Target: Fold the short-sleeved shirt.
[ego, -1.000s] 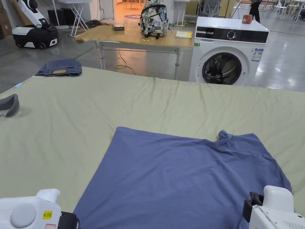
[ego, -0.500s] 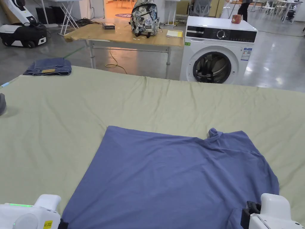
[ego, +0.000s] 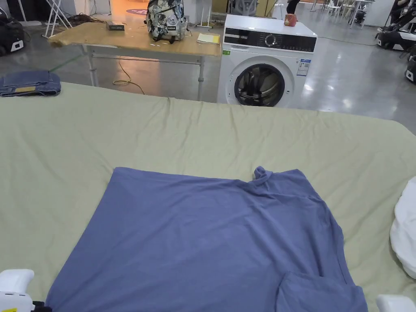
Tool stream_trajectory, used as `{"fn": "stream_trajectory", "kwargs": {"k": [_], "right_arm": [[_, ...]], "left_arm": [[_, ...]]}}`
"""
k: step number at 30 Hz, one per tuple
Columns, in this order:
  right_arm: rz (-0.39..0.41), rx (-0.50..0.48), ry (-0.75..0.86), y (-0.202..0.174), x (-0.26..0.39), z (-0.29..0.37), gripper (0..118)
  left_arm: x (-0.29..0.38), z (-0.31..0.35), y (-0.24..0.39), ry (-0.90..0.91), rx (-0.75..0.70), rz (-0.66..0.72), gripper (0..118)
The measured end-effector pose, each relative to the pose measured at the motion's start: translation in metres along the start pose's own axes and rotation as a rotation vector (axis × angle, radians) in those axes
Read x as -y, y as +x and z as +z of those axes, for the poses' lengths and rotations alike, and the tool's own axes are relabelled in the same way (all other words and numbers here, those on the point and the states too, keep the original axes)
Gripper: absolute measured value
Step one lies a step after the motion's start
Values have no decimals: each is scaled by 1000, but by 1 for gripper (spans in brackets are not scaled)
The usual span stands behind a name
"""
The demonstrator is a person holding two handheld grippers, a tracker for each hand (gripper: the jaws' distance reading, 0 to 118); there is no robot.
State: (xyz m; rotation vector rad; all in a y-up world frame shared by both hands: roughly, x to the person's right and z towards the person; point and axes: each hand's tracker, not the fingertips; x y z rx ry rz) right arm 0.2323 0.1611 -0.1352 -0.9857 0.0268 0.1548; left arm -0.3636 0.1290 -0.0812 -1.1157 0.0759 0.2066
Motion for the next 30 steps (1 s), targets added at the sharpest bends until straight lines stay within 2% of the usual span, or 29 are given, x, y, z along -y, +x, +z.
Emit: {"fn": "stream_trajectory", "kwargs": {"k": [4, 6, 7, 9, 10, 11, 12, 13, 16, 20, 23, 25, 30], "right_arm": [[-43, -53, -131, 3, 19, -30, 52], [-53, -56, -99, 1, 25, -33, 48], [-48, -54, -79, 0, 24, -30, 38], [-43, -111, -79, -2, 20, -30, 8], [-47, -150, -88, -4, 19, -29, 7], [-39, -133, -90, -7, 19, -30, 7], [2, -95, -85, -11, 19, -30, 6], [23, -103, -79, -12, 19, -28, 6], [-32, -148, -51, -4, 15, -18, 6], [-45, -144, 2, 5, 1, -1, 6], [-95, -181, 61, 11, -20, 9, 6], [-86, -180, 69, 11, -36, 10, 6], [-131, -188, 156, 8, -88, 8, 6]], "left_arm": [[0, 1, 5, -2, -12, -8, 2], [1, 1, 6, -6, -12, -8, 2], [1, 2, 6, -7, -11, -9, 2], [0, 5, 9, -7, -9, -5, 2], [1, 5, 10, -6, -10, -18, 2], [0, 5, 10, -2, -13, -28, 2], [-1, 4, 7, -1, -11, -23, 2], [-1, 5, 7, 5, -8, -28, 2], [-6, 16, 7, 52, 26, 1, 1], [-25, 30, 9, 114, 41, 6, 1], [-49, 34, 12, 155, 57, -1, 1], [-68, 33, 12, 186, 54, 0, 1], [-120, 27, 18, 239, 63, -19, 1]]}}
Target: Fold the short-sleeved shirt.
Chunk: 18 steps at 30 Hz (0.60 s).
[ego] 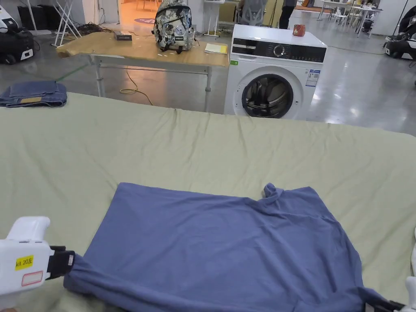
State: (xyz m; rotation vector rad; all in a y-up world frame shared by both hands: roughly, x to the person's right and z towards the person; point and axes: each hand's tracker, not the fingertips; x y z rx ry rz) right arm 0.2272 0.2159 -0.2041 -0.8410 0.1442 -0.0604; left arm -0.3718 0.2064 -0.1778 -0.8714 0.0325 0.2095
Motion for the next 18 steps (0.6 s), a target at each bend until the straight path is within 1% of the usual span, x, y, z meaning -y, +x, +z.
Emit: {"fn": "stream_trajectory", "kwargs": {"k": [4, 9, 13, 18], "right_arm": [[-21, 6, 30, -2, -37, -20, 6], [-62, 7, 18, 3, -71, -59, 6], [-62, 11, -27, 4, -82, -96, 6], [-54, 40, -100, 6, -77, -137, 5]], "left_arm": [[-35, -22, -1, 43, -15, -30, 1], [-65, -58, -12, 40, -5, 20, 1], [-69, -90, -14, -13, -20, 4, 1], [-65, -122, -17, -67, -32, 18, 1]]}}
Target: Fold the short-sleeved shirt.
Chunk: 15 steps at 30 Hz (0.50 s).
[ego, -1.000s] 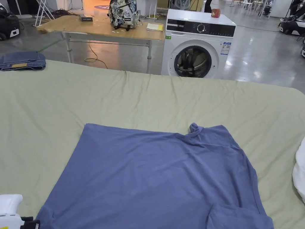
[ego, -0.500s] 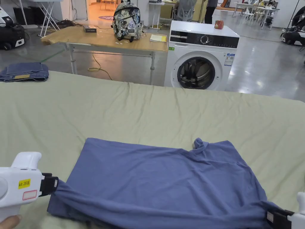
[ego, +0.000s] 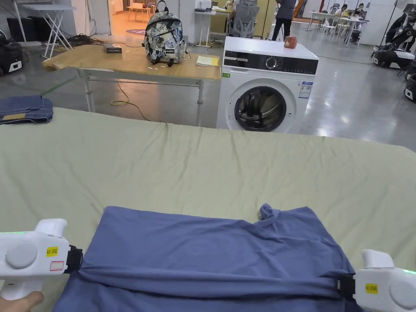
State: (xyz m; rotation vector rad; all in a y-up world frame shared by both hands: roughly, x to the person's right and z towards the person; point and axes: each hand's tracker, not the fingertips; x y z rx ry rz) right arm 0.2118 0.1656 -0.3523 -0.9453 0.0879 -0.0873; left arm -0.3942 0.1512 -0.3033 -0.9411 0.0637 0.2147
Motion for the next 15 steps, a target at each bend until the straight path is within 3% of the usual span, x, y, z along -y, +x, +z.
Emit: {"fn": "stream_trajectory", "kwargs": {"k": [5, 7, 9, 15], "right_arm": [[28, 22, -8, 3, 1, -15, 8], [60, 68, 27, 2, 0, -11, 20], [73, 149, 91, -5, -2, 0, 50], [122, 155, 265, -34, 2, 34, 56]], "left_arm": [[1, -8, 2, -5, -1, -9, 2], [0, -2, 2, 15, 17, 11, 17], [-1, 7, 0, 63, 38, 33, 42], [6, 46, 25, 226, 12, -81, 47]]}}
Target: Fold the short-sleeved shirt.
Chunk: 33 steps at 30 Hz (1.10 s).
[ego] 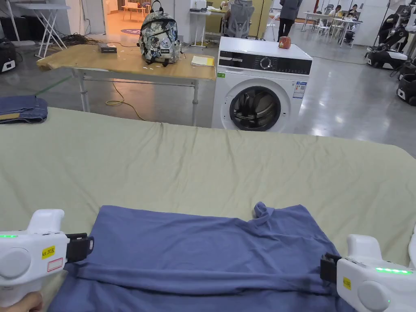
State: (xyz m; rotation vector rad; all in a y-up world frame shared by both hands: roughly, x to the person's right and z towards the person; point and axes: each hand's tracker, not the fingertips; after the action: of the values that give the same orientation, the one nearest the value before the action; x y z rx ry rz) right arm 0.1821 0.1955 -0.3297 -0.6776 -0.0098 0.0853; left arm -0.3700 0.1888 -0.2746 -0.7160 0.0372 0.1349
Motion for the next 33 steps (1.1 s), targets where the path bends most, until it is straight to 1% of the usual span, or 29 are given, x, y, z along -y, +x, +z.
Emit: {"fn": "stream_trajectory", "kwargs": {"k": [2, 3, 4, 5, 6, 7, 8, 9, 10, 11, 13, 17, 19, 20, 21, 23, 27, 29, 30, 31, 33], "right_arm": [[1, -2, 57, -11, 3, 12, 55], [-10, -5, 96, -21, 5, 23, 50], [-13, -14, 131, -26, 7, 30, 41], [-4, -19, 164, -33, 10, 37, 26], [9, -8, 172, -41, 12, 44, 12], [18, -6, 188, -49, 15, 51, 5], [16, -18, 207, -54, 19, 57, 0], [17, -45, 236, -58, 22, 63, 0], [25, -51, 246, -62, 24, 68, 0], [35, -39, 254, -67, 26, 71, 0], [48, -40, 275, -74, 30, 79, 0], [46, -68, 258, -78, 37, 85, 0], [47, -74, 253, -75, 43, 86, 0], [37, -95, 267, -72, 47, 88, 0], [38, -104, 273, -70, 51, 89, 0], [46, -82, 256, -67, 55, 88, 0], [34, -89, 228, -56, 64, 85, 0], [40, -89, 225, -51, 66, 84, 0], [43, -88, 222, -49, 67, 84, 0], [45, -82, 219, -47, 68, 85, 0], [48, -79, 213, -43, 69, 85, 0]], "left_arm": [[3, 13, 12, 61, -2, -20, 47], [6, 20, 18, 93, -18, -24, 46], [8, 26, 23, 124, -20, -35, 44], [12, 39, 40, 166, -30, -49, 35], [17, 48, 47, 205, -33, -75, 13], [20, 54, 55, 229, -45, -96, 3], [23, 56, 59, 239, -70, -115, 3], [26, 57, 61, 251, -92, -125, 0], [29, 61, 65, 248, -70, -115, 0], [31, 66, 68, 248, -41, -114, 0], [36, 70, 70, 252, -54, -105, 0], [44, 80, 60, 213, -68, -56, 0], [45, 79, 46, 156, -79, -37, 0], [43, 76, 38, 121, -62, -20, 0], [42, 72, 30, 47, -44, -18, 0], [38, 63, 16, -5, -56, -9, 0], [24, 36, -15, -134, -23, 56, 0], [19, 19, -24, -247, 8, 61, 0], [17, 9, -28, -297, 17, 64, 6], [17, 2, -30, -335, 14, 57, 18], [18, -5, -24, -401, 5, 43, 49]]}}
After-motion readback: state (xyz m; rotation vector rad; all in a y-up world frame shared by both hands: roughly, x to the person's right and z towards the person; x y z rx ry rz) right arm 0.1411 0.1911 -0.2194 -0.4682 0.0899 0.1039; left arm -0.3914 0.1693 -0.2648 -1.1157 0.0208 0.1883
